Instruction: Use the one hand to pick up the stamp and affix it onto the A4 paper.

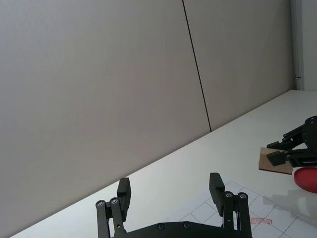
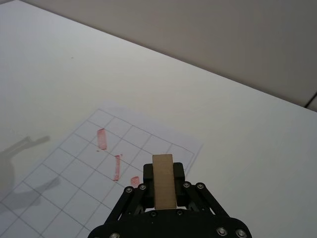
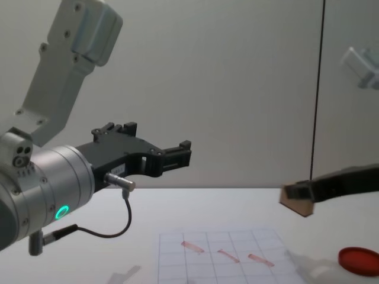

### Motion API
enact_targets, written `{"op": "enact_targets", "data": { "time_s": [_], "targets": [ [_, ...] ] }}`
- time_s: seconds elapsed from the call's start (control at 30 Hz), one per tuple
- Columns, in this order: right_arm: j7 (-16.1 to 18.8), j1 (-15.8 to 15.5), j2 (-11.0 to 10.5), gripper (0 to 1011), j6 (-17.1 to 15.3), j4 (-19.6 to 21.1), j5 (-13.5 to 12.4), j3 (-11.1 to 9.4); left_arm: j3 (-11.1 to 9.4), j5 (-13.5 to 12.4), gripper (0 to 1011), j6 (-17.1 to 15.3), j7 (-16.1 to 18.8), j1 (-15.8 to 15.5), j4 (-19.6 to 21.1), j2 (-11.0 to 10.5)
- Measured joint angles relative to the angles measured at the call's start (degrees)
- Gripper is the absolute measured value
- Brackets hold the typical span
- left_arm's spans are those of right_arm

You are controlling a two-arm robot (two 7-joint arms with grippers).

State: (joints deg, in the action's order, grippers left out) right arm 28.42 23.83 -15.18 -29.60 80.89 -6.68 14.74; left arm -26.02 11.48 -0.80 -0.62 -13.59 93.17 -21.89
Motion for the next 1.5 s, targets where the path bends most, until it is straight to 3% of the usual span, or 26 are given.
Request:
{"op": "enact_targets", "data": {
  "time_s": [0.33,0.57,1.1,1.5],
  "targets": [
    [10.0,3.7,1.2,216,-1.6,-2.1,2.8,1.9,0.0,0.0,1002,0.0,0.0,0.0,0.0,0.0],
    [15.1,5.9,1.8,216,-3.6,-3.2,4.8,3.1,0.0,0.0,1002,0.0,0.0,0.0,0.0,0.0],
    [19.3,6.9,1.3,214,-8.2,-2.1,6.8,4.3,0.0,0.0,1002,0.0,0.0,0.0,0.0,0.0],
    [19.6,7.2,2.0,216,-8.6,-3.3,7.3,5.7,0.0,0.0,1002,0.0,0.0,0.0,0.0,0.0]
  ]
}}
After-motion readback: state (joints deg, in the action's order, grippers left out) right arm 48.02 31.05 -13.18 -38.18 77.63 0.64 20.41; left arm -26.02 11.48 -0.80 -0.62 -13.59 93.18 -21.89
